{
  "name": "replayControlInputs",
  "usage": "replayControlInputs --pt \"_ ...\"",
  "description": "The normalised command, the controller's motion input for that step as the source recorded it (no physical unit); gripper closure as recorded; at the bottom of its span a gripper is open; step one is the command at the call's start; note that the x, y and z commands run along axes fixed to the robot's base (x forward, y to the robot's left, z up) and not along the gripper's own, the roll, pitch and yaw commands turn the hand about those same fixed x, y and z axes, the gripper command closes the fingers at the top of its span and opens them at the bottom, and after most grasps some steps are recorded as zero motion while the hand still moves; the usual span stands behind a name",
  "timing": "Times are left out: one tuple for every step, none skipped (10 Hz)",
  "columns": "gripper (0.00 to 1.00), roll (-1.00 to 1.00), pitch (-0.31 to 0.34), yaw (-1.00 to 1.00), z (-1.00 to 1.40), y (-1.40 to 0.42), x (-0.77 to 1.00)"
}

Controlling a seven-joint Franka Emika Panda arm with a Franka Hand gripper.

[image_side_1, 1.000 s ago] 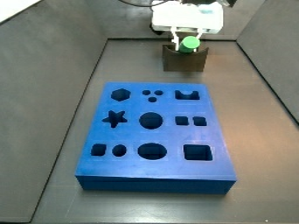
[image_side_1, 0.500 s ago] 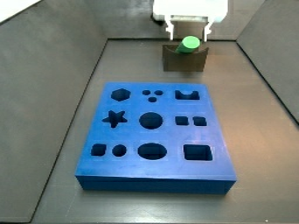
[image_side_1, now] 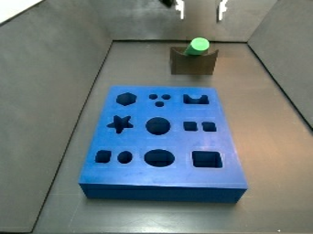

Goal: Pick up the oval object. Move up. Place the oval object on the fixture. Regrasp the oval object. Move to above the board. Insert the oval object.
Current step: Regrasp the oval object.

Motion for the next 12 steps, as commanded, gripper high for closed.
replayControlInputs --pt "0.0 -0.03 0.019 -0.03 0.0 0.0 -1.0" --pt "0.0 -0.05 -0.004 -0.05 -0.07 0.0 -1.0" --pt "0.0 -0.03 -0.04 -0.06 -0.04 0.0 -1.0" --pt "0.0 -0.01 -0.069 -0.05 -0.01 0.0 -1.0" --pt "0.0 0.0 -0.077 -0.05 -0.02 0.0 -1.0" --pt "0.0 0.02 -0.098 -0.03 -0.01 0.0 -1.0" --pt "0.0 0.03 -0.114 -0.01 0.0 0.0 -1.0" --pt "0.0 0.05 -0.129 0.01 0.01 -0.01 -1.0" --pt "0.0 0.07 -0.138 0.02 0.01 -0.01 -0.88" --pt "0.0 0.08 -0.142 0.04 0.01 -0.01 -0.75" --pt "0.0 1.0 -0.051 -0.89 -0.6 -1.0 -0.53" --pt "0.0 1.0 -0.058 -0.89 -0.56 -1.0 -0.36"
